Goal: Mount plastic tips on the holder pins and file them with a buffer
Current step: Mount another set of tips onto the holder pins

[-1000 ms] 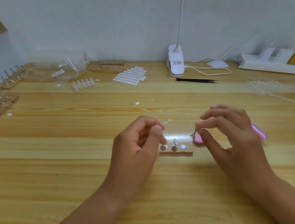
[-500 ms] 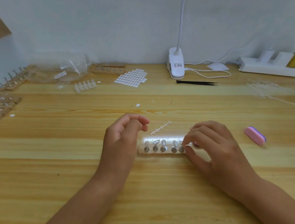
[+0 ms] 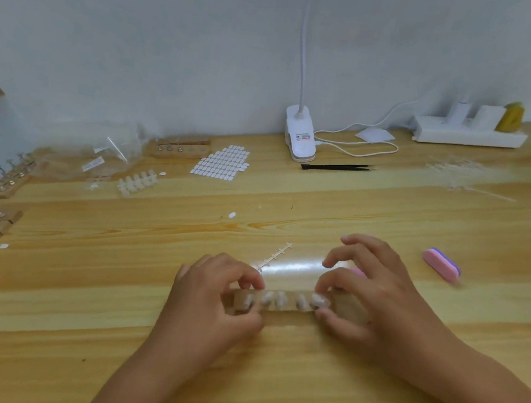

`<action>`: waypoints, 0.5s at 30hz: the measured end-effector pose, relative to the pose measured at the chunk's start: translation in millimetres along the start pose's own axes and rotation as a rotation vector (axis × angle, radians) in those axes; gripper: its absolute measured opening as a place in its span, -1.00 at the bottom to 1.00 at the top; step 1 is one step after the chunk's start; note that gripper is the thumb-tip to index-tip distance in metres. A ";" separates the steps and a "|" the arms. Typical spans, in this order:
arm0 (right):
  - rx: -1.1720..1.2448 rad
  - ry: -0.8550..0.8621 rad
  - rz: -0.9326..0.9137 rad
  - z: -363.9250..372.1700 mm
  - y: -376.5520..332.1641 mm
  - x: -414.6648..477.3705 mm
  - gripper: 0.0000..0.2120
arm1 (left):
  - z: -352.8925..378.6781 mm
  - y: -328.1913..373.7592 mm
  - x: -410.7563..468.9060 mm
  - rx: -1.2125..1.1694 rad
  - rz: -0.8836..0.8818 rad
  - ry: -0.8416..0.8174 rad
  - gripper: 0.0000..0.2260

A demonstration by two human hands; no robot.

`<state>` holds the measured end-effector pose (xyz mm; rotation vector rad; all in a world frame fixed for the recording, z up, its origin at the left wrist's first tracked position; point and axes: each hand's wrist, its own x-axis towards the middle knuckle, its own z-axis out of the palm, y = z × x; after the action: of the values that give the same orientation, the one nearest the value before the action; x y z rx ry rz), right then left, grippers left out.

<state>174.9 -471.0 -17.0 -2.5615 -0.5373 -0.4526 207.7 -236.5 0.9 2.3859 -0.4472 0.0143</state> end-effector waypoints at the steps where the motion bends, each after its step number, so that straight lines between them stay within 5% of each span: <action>1: 0.023 0.008 -0.007 -7.1 1.1 1.2 -0.82 | -2.4 4.1 1.1 -0.042 0.021 0.017 -0.80; 8: 0.135 0.025 0.165 -82.7 35.3 8.2 -0.88 | 5.0 56.9 55.4 -0.119 0.238 0.021 -0.71; 15: 0.018 0.453 0.821 -146.6 177.3 -25.1 -0.86 | 122.0 147.0 141.1 -0.200 0.413 -0.285 -0.62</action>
<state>200.8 -696.8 26.2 -2.2863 0.6433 -0.6668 279.6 -462.0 21.6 2.0682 -1.0205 -0.1765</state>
